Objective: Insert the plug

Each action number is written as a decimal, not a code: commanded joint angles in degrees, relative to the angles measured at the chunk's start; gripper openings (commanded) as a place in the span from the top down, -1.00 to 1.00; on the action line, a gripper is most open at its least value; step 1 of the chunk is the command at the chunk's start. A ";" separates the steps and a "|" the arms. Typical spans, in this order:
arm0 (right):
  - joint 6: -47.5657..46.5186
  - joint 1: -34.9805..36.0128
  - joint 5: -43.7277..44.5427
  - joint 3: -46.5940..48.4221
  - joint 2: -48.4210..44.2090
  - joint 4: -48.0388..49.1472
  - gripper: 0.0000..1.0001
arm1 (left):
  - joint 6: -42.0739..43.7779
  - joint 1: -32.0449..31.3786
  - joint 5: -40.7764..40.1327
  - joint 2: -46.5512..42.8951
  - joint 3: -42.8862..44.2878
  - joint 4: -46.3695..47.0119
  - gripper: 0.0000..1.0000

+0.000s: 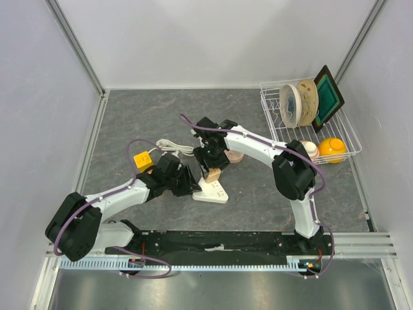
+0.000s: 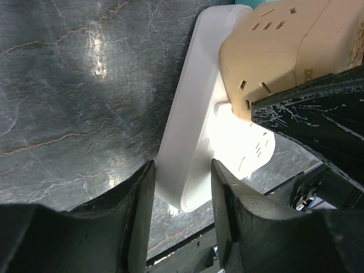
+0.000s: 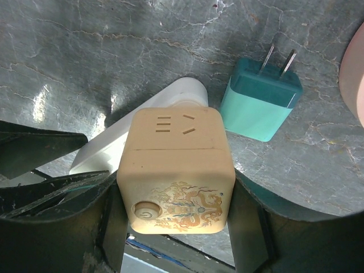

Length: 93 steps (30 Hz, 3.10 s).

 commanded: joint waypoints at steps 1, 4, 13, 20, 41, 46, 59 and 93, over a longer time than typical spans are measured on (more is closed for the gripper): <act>-1.12 1.22 6.85 -5.17 9.21 -5.31 1.00 | -1.53 -0.77 -2.04 0.56 -1.92 -1.77 0.05; -0.50 1.57 7.37 -5.52 9.65 -4.70 1.00 | -1.53 -0.77 -2.30 0.57 -1.92 -1.77 0.06; -0.32 3.50 11.59 -5.61 11.67 -4.61 1.00 | -1.62 -0.77 -3.18 -0.84 -2.18 -2.56 0.07; -1.47 4.30 10.80 -0.08 15.88 -7.86 1.00 | -1.35 -0.77 -3.53 -1.19 -1.92 -3.26 0.07; 4.33 4.03 12.56 -0.24 -2.39 -0.31 -0.49 | -0.39 -0.77 -6.08 -1.81 -0.07 -6.86 0.07; 5.12 3.42 11.60 -1.48 -6.86 2.86 -0.81 | -0.03 -0.77 -7.05 -1.54 0.98 -7.92 0.07; 3.39 -1.59 2.54 -21.74 -27.34 18.75 -0.96 | 1.02 -0.34 -11.09 -0.40 3.97 -10.99 0.00; -4.10 1.13 20.29 -43.66 -22.61 56.03 -0.59 | 6.47 10.13 -14.78 -11.03 15.22 -21.36 -0.29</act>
